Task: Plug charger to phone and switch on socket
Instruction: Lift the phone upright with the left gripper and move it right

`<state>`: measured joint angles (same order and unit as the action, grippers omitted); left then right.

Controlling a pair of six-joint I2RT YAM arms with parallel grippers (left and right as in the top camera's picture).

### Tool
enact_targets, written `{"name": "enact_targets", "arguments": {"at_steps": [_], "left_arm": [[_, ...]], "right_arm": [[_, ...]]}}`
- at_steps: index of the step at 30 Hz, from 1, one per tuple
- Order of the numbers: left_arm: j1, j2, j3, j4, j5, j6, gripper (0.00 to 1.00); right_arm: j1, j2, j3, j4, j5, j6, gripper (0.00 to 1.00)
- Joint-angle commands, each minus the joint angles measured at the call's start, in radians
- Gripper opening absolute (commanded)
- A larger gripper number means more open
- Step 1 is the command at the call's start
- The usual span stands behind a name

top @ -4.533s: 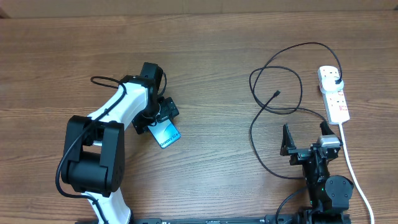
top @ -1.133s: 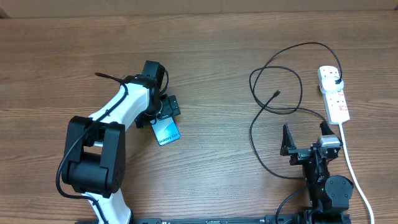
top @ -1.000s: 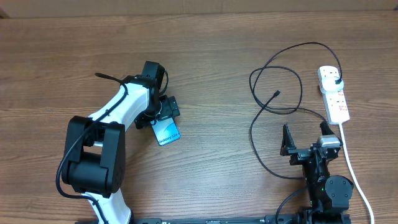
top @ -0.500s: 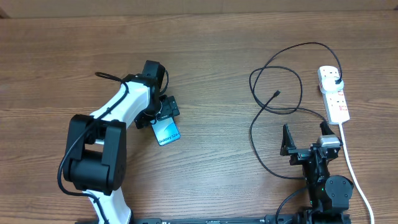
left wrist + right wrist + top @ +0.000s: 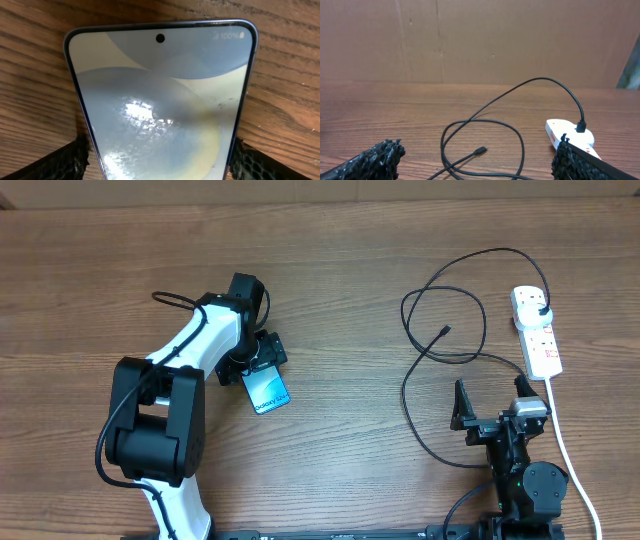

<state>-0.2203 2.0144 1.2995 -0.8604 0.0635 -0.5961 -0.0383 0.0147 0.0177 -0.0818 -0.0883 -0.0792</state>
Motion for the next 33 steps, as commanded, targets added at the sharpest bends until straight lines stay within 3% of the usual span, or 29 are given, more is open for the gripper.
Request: {"name": "enact_targets", "arguments": {"at_steps": [1, 21, 33], "left_arm": [[-0.029, 0.193, -0.100, 0.006, 0.224, 0.004, 0.93], [-0.060, 0.193, -0.100, 0.001, 0.187, -0.062, 0.92], [-0.060, 0.193, -0.100, 0.013, 0.093, -0.077, 0.82]], "right_arm": [[0.005, -0.012, -0.010, 0.004, 0.009, -0.005, 1.00], [0.005, -0.012, -0.010, 0.004, 0.009, -0.005, 1.00], [0.005, -0.012, -0.010, 0.004, 0.009, -0.005, 1.00]]}}
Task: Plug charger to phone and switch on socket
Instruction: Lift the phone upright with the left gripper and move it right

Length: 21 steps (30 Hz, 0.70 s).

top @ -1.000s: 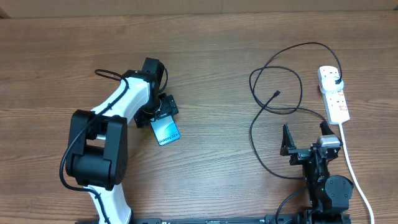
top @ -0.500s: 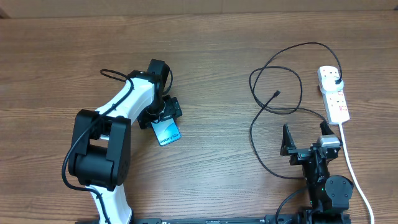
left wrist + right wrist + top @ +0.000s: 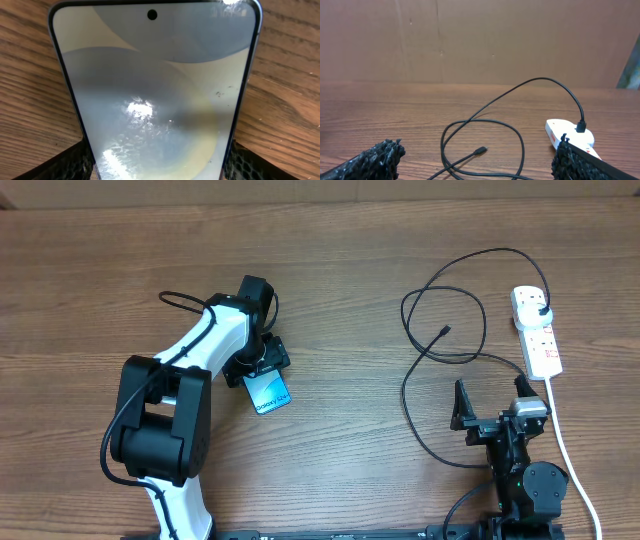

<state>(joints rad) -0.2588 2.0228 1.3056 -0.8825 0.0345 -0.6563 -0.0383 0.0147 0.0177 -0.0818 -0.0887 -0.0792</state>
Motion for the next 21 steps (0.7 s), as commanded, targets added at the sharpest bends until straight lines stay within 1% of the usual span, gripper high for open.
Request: {"name": "enact_targets", "arguments": {"at_steps": [1, 3, 8, 12, 21], "left_arm": [[-0.021, 0.185, -0.106, 0.035, 0.114, -0.017, 0.81], [-0.021, 0.185, -0.106, 0.035, 0.100, -0.017, 0.78], [-0.021, 0.185, -0.086, 0.013, 0.089, -0.004, 0.74], [-0.021, 0.185, -0.030, -0.060, 0.096, 0.000, 0.74], [-0.021, 0.185, 0.129, -0.211, 0.140, 0.077, 0.73]], "right_arm": [[0.005, -0.012, -0.010, 0.004, 0.010, -0.005, 1.00], [0.005, -0.012, -0.010, 0.004, 0.010, -0.005, 1.00], [0.005, -0.012, -0.010, 0.004, 0.010, -0.005, 1.00], [0.005, -0.012, -0.010, 0.005, 0.010, -0.005, 1.00], [0.005, -0.012, -0.010, 0.005, 0.010, -0.005, 1.00]]}}
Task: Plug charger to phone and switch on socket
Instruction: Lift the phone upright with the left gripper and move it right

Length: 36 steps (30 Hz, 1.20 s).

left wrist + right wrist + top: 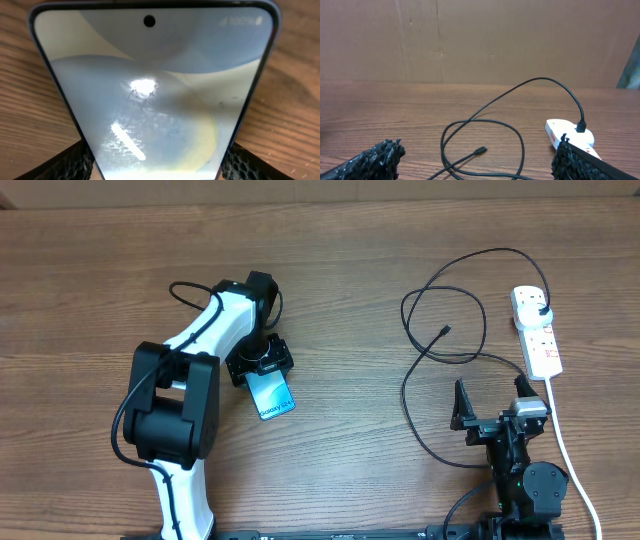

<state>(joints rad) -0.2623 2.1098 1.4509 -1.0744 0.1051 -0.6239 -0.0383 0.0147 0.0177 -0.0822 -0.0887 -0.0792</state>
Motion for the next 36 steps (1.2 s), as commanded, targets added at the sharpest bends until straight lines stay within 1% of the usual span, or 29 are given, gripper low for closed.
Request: {"name": "enact_targets", "arguments": {"at_steps": [1, 6, 19, 25, 27, 30, 36], "left_arm": [[-0.018, 0.098, -0.002, -0.031, 0.072, 0.049, 0.73], [-0.018, 0.098, 0.053, -0.079, 0.072, 0.083, 0.73], [-0.018, 0.098, 0.119, -0.166, 0.072, 0.153, 0.73], [-0.018, 0.098, 0.132, -0.166, 0.063, 0.157, 0.73], [-0.018, 0.098, 0.143, -0.167, 0.060, 0.157, 0.70], [-0.019, 0.098, 0.161, -0.169, 0.060, 0.157, 0.68], [-0.020, 0.098, 0.205, -0.182, 0.060, 0.157, 0.68]], "right_arm": [[0.005, -0.012, -0.010, 0.005, 0.010, -0.005, 1.00], [0.005, -0.012, -0.010, 0.005, 0.010, -0.005, 1.00], [0.005, -0.012, -0.010, 0.005, 0.010, -0.005, 1.00], [0.005, -0.012, -0.010, 0.005, 0.010, -0.005, 1.00], [0.005, -0.012, -0.010, 0.005, 0.010, -0.005, 1.00], [0.005, -0.012, -0.010, 0.005, 0.010, -0.005, 1.00], [0.005, -0.012, -0.010, 0.005, 0.010, -0.005, 1.00]]}}
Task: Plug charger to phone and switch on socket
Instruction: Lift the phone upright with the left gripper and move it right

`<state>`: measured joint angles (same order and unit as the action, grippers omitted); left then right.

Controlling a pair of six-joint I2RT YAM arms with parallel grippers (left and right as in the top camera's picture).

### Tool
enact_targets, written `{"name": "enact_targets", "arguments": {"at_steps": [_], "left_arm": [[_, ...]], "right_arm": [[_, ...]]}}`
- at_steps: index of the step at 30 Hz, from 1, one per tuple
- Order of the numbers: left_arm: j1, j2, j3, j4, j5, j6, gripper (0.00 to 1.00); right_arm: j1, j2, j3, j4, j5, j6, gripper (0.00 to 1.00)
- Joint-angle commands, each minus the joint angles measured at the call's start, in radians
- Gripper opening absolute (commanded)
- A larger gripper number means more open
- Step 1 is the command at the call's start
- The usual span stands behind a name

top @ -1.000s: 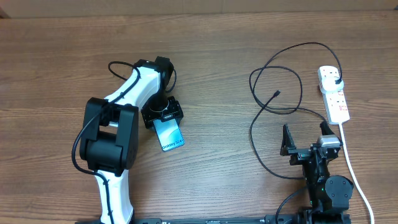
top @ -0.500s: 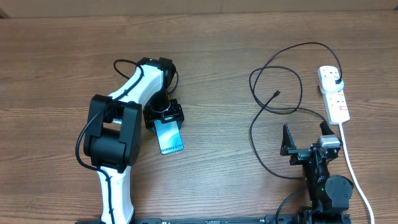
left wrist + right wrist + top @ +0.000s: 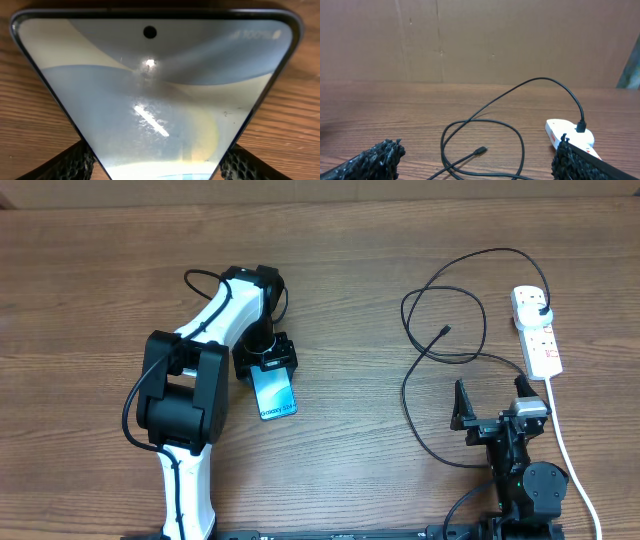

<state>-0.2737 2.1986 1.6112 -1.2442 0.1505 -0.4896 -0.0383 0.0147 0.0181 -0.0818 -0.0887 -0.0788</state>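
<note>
The phone (image 3: 274, 392), screen up and lit, lies on the wooden table with my left gripper (image 3: 265, 364) shut on its upper end. In the left wrist view the phone (image 3: 155, 90) fills the frame, with black pads (image 3: 75, 162) against both its sides. The black charger cable (image 3: 440, 375) loops on the right, its free plug (image 3: 443, 331) lying loose, also seen as the plug (image 3: 480, 150). Its other end sits in the white socket strip (image 3: 534, 330). My right gripper (image 3: 490, 410) rests open near the front edge, well short of the cable plug.
A white lead (image 3: 570, 455) runs from the socket strip toward the front edge, right of my right arm. A brown cardboard wall (image 3: 480, 40) stands behind the table. Bare wood lies between the phone and the cable loops.
My left gripper and the phone have shifted slightly right and turned, so the phone now points nearly straight toward the front edge. The right arm and cable have not moved.
My left gripper was shut on the phone, which slanted toward the lower right. At each later moment the wrist stood further round and a little farther right, the phone turning with it. My right gripper stayed open and still throughout.
</note>
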Motion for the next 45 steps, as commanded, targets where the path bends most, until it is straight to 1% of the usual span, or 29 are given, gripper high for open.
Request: {"name": "enact_targets", "arguments": {"at_steps": [1, 6, 11, 22, 25, 29, 35, 45], "left_arm": [[-0.008, 0.009, 0.053, -0.016, 0.014, 0.023, 0.68], [-0.008, 0.009, 0.096, -0.063, 0.015, 0.023, 0.68], [-0.008, 0.009, 0.127, -0.103, 0.060, 0.075, 0.69], [-0.008, 0.009, 0.130, -0.158, 0.318, 0.224, 0.68], [-0.008, 0.009, 0.130, -0.187, 0.424, 0.281, 0.67], [-0.008, 0.009, 0.130, -0.229, 0.507, 0.312, 0.66], [-0.008, 0.009, 0.130, -0.290, 0.576, 0.337, 0.66], [-0.007, 0.009, 0.130, -0.409, 0.603, 0.366, 0.66]], "right_arm": [[0.005, -0.012, -0.010, 0.005, 0.010, -0.005, 1.00], [0.005, -0.012, -0.010, 0.004, 0.010, -0.005, 1.00], [0.005, -0.012, -0.010, 0.004, 0.010, -0.005, 1.00], [0.005, -0.012, -0.010, 0.005, 0.010, -0.005, 1.00], [0.005, -0.012, -0.010, 0.005, 0.010, -0.005, 1.00], [0.005, -0.012, -0.010, 0.004, 0.010, -0.005, 1.00], [0.005, -0.012, -0.010, 0.004, 0.010, -0.005, 1.00], [0.005, -0.012, -0.010, 0.004, 0.010, -0.005, 1.00]]}}
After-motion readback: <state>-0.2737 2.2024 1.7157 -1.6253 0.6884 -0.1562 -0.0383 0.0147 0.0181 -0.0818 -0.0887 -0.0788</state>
